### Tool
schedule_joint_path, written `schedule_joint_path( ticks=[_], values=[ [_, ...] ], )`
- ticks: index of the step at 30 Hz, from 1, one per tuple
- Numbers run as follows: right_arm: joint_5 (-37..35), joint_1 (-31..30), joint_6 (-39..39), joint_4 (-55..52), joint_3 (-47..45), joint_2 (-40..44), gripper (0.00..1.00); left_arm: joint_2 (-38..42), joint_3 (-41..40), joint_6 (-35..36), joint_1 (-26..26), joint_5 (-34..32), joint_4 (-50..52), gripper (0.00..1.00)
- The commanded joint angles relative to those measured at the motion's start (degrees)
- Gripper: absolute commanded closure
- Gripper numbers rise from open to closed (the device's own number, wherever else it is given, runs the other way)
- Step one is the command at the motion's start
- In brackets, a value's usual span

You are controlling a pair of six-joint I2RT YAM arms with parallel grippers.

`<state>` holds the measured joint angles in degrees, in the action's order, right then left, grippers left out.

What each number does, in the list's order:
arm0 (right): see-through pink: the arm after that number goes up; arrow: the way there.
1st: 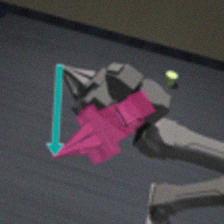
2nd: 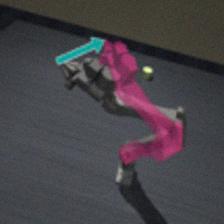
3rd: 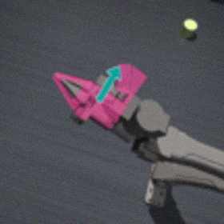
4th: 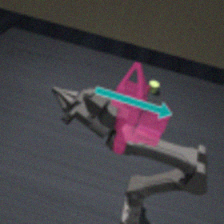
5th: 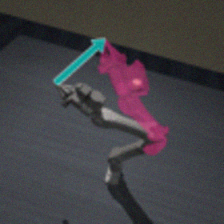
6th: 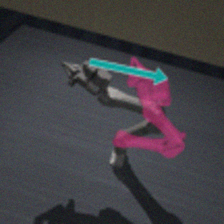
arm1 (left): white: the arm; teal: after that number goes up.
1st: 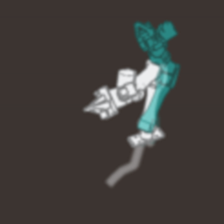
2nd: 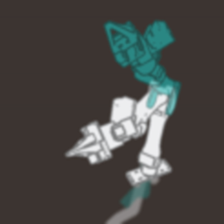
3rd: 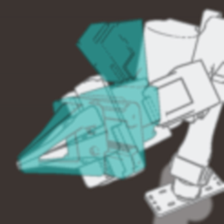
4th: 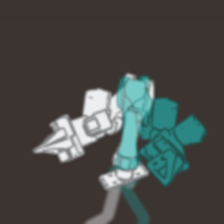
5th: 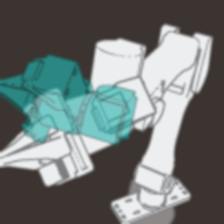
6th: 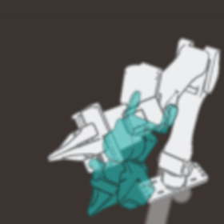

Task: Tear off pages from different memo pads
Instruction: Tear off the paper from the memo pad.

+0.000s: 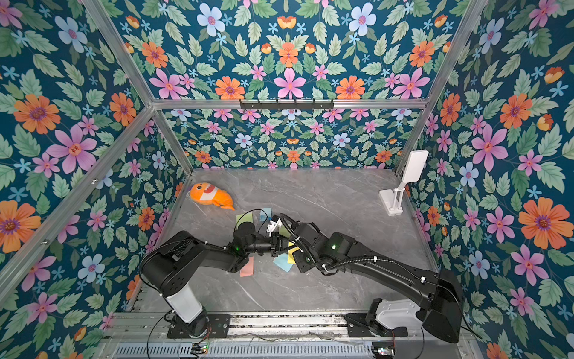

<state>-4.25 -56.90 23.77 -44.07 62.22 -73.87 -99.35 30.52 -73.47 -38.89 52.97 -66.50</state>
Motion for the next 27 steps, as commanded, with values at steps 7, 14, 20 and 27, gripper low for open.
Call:
schedule_joint_path(
  ticks=[7,14,20,27],
  values=[
    [-3.5,-1.5,-2.6,-1.5,2.1,-3.9,0.49,0.6,0.1,0.5,0.0,0.9,-0.3,1.0],
    [-7.2,-1.5,-2.7,-2.2,2.8,-5.2,0.51,0.7,-0.2,0.6,-0.1,1.0,-0.2,1.0],
    [-9.5,-1.7,-3.3,-1.6,3.3,-5.1,0.59,1.2,-0.1,0.3,-0.3,1.1,-0.1,1.0],
    [-8.5,-4.4,-5.0,-1.6,4.5,-7.6,0.59,1.2,0.1,-0.4,-0.4,1.0,-0.5,1.0]
  ],
)
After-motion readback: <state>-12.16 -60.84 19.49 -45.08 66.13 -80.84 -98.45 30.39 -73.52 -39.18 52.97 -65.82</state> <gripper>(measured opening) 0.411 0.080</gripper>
